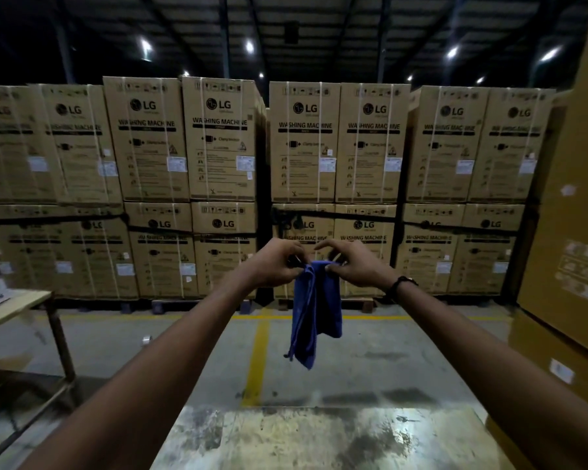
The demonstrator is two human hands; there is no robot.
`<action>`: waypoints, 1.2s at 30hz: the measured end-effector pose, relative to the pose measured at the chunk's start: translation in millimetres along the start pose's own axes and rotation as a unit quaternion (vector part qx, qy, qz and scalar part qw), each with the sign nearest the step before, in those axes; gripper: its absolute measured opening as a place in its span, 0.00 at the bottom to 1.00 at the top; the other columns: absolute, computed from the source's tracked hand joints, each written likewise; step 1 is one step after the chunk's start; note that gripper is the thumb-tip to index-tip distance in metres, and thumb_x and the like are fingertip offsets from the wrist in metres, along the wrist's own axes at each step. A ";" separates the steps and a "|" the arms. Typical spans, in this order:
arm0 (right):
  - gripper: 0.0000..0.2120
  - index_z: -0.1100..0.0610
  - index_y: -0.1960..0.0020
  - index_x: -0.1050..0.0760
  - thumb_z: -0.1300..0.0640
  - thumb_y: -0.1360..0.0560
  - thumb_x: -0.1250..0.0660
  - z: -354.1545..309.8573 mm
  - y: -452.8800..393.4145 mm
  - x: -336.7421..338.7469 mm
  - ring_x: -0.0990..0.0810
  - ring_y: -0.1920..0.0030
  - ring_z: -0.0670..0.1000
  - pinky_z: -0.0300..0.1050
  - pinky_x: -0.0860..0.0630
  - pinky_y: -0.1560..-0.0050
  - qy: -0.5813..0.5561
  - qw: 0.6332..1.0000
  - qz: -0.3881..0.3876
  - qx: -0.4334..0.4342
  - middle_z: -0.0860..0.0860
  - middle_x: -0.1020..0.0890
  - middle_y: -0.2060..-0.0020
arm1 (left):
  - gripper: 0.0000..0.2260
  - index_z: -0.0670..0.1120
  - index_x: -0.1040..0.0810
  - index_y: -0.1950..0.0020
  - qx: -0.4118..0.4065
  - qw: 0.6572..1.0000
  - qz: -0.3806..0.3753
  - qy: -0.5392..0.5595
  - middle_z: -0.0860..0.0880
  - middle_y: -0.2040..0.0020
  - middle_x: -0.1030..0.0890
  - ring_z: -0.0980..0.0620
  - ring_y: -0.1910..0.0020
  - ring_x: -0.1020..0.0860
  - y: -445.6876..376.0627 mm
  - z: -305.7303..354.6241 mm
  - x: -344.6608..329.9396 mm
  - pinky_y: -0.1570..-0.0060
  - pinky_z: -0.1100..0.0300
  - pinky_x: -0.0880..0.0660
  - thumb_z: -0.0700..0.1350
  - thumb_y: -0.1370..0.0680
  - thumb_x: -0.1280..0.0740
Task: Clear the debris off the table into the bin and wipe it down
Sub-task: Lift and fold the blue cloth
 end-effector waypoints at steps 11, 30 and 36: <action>0.21 0.46 0.37 0.23 0.62 0.25 0.22 7.1 20.7 -14.0 0.12 0.52 0.42 0.42 0.15 0.50 -0.223 0.963 0.148 -0.039 0.50 0.11 0.55 | 0.08 0.51 0.16 0.40 0.002 0.998 -0.009 -0.062 0.54 0.46 0.19 0.52 0.45 0.20 -0.6 4.7 -6.3 0.46 0.52 0.20 0.49 0.18 0.29; 0.33 0.52 0.28 0.30 0.70 0.27 0.23 -12.7 27.2 -37.8 0.15 0.39 0.52 0.47 0.16 0.40 -0.384 0.920 0.079 -0.008 0.55 0.17 0.40 | 0.15 0.51 0.18 0.41 0.042 0.993 0.108 -0.029 0.59 0.51 0.24 0.61 0.53 0.25 11.7 -12.0 -5.4 0.57 0.61 0.27 0.55 0.24 0.22; 0.27 0.53 0.32 0.27 0.71 0.25 0.25 -31.0 23.3 -51.5 0.16 0.37 0.53 0.44 0.17 0.40 -0.426 0.898 0.112 -0.003 0.56 0.19 0.37 | 0.18 0.46 0.20 0.36 0.081 0.981 0.052 0.170 0.50 0.44 0.17 0.55 0.46 0.17 46.0 -46.3 -4.7 0.49 0.57 0.17 0.50 0.22 0.23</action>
Point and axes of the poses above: each hand's wrist, its own y-axis away from the middle knuckle, its own x-axis out of the back of the hand, z = x × y, the point moved 3 cm from there along -y, towards the middle knuckle
